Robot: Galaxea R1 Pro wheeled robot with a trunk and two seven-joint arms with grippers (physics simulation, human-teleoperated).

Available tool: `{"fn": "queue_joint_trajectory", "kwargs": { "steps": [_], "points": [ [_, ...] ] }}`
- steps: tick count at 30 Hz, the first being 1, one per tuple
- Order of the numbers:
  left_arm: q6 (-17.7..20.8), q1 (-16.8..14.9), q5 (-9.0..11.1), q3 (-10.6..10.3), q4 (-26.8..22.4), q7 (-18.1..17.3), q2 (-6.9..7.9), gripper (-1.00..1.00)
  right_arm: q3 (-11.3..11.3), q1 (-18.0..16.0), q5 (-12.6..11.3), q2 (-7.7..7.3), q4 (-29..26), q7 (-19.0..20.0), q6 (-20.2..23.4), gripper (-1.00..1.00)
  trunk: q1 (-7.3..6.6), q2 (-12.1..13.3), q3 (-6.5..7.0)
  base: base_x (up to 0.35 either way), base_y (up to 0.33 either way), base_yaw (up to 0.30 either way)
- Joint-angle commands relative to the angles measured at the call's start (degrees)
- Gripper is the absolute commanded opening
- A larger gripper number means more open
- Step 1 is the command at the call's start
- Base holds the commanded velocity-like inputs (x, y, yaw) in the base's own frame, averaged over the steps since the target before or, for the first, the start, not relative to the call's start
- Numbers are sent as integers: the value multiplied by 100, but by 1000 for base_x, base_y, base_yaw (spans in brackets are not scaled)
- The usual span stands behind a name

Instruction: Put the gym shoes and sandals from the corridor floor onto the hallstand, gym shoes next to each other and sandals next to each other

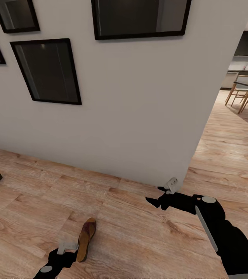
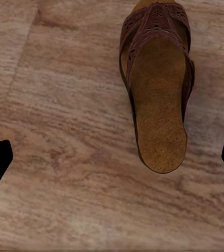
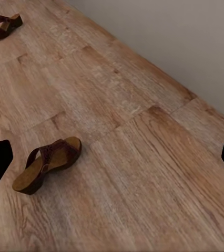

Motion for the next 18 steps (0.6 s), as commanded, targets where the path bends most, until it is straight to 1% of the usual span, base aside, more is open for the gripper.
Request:
{"fn": "queue_joint_trajectory", "kwargs": {
  "steps": [1, 3, 4, 5, 6, 8, 9, 12, 13, 17, 18],
  "points": [
    [-22, -4, -60, 30, 5, -9, -3, 100, 2, -4, 16, -3, -12, 51, 28, 100, 1, -4, -28, 0, 0, 0],
    [-23, -5, -57, 32, 8, -12, -3, 100, 0, -3, 7, -3, -22, 189, 31, 100, 6, -6, -72, 0, 0, 0],
    [-26, -5, -57, 34, 10, -13, -3, 100, -3, -1, 7, -5, -25, 425, 33, 100, 6, -6, -72, 0, 0, 0],
    [-27, -5, -58, 35, 12, -14, -3, 100, -6, 0, 10, -10, -25, 570, 34, 100, 6, -6, -72, 0, 0, 0],
    [-36, -6, -60, 36, 18, -20, -3, 100, -88, -3, 24, -67, -18, 1257, 39, 100, 6, -6, -72, 0, 0, 0],
    [-38, -6, -60, 36, 19, -22, -3, 100, -181, -3, 25, -92, -14, 1416, 39, 100, 6, -6, -72, 0, 0, 0],
    [-39, -6, -61, 37, 20, -23, -2, 100, -302, -4, 27, -111, -9, 1518, 39, 100, 6, -6, -72, 0, 0, 0],
    [-40, -6, -61, 32, 17, -22, -3, 100, -514, -4, 33, -128, 3, 1606, 39, 100, 6, -6, -72, 0, 0, 0],
    [-40, -6, -61, 31, 16, -20, -3, 100, -645, -4, 36, -134, 8, 1639, 39, 100, 6, -6, -72, 0, 0, 0],
    [-41, -6, -61, 29, 8, -18, -3, 100, -853, -4, 43, -141, 15, 1683, 39, 100, 6, -6, -72, 0, 0, 0],
    [-41, -6, -61, 29, 7, -17, -3, 100, -873, -4, 44, -142, 15, 1688, 37, 100, 6, -6, -72, 0, 0, 0]
  ]
}}
